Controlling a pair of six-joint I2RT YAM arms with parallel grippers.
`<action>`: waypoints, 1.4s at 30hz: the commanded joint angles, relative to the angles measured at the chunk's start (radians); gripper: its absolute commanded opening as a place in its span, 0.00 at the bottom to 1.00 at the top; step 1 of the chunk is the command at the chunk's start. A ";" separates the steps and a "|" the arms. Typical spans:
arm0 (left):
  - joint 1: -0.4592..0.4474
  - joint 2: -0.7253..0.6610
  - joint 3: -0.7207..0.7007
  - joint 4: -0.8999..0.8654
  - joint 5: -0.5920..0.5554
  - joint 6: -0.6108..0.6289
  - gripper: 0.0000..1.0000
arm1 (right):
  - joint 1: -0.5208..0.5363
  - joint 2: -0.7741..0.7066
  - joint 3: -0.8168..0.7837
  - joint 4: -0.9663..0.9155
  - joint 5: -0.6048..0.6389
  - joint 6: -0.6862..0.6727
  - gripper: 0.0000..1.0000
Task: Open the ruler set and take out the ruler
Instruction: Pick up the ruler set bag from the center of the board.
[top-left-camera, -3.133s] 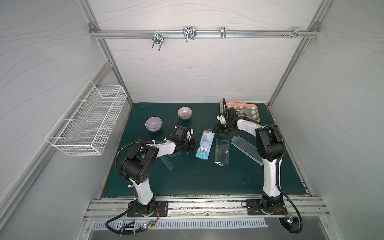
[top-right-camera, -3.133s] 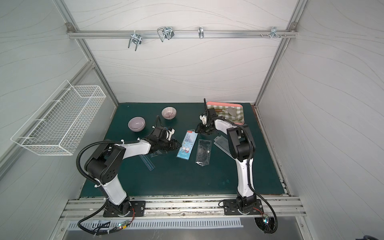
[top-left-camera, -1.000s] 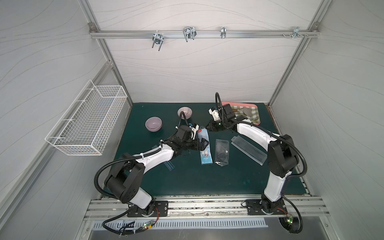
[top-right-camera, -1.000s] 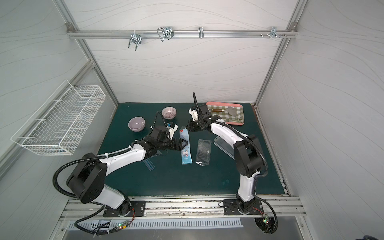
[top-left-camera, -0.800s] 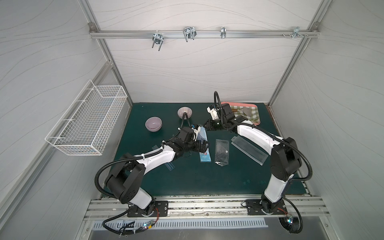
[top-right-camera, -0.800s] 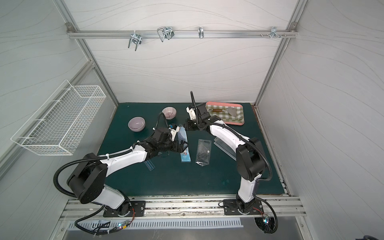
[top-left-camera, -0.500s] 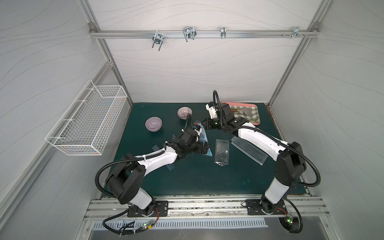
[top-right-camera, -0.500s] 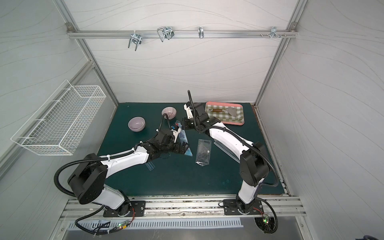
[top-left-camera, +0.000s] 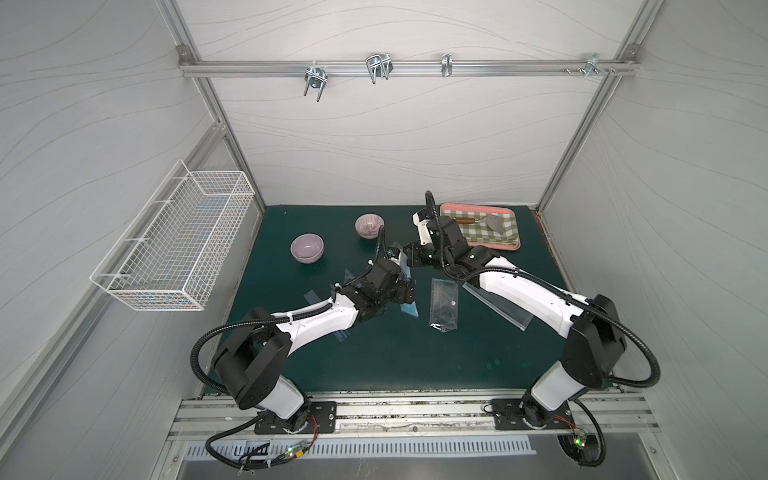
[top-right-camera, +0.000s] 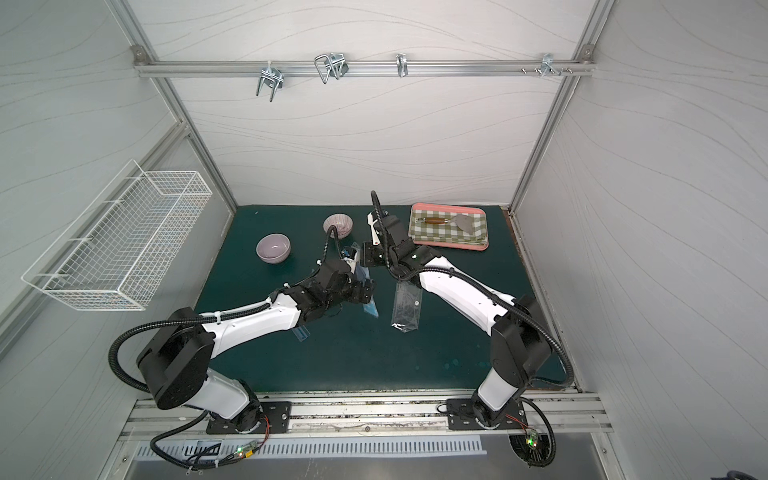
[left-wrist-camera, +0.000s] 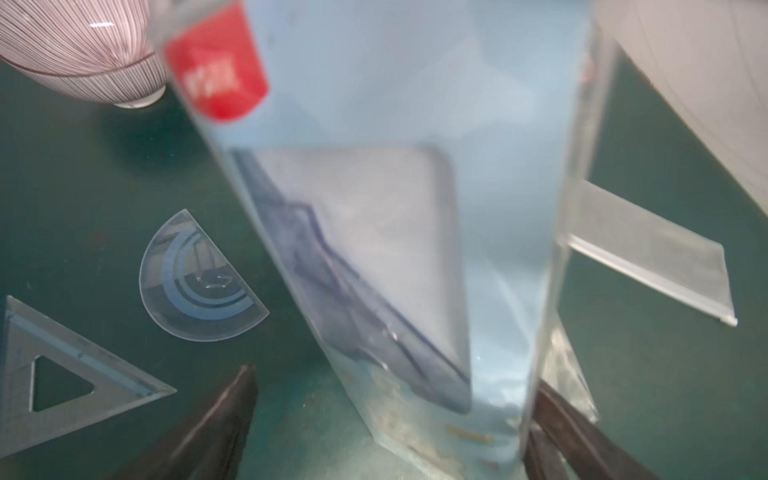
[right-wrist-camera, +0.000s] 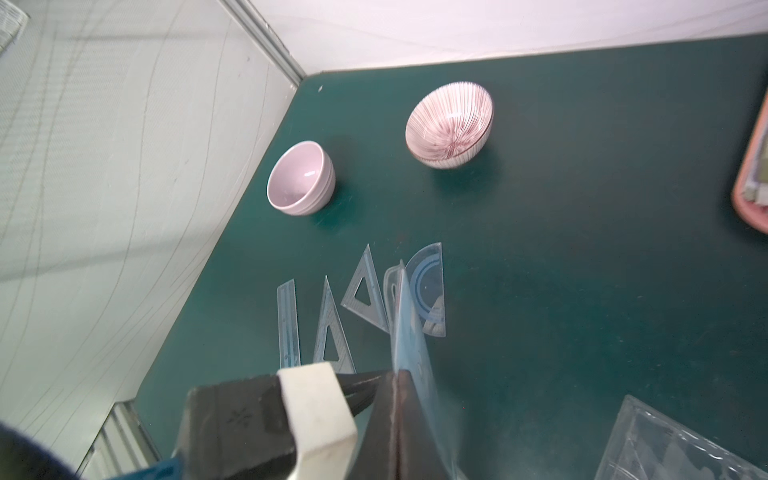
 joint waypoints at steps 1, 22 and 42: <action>-0.013 -0.035 -0.025 0.091 -0.046 0.002 0.88 | 0.014 -0.054 -0.015 0.048 0.079 0.021 0.00; -0.025 -0.046 -0.067 0.182 0.003 0.025 0.24 | 0.020 -0.073 -0.019 0.049 0.155 0.033 0.00; -0.025 -0.106 -0.072 0.193 0.129 0.105 0.00 | 0.005 -0.082 0.007 0.032 0.165 -0.016 0.14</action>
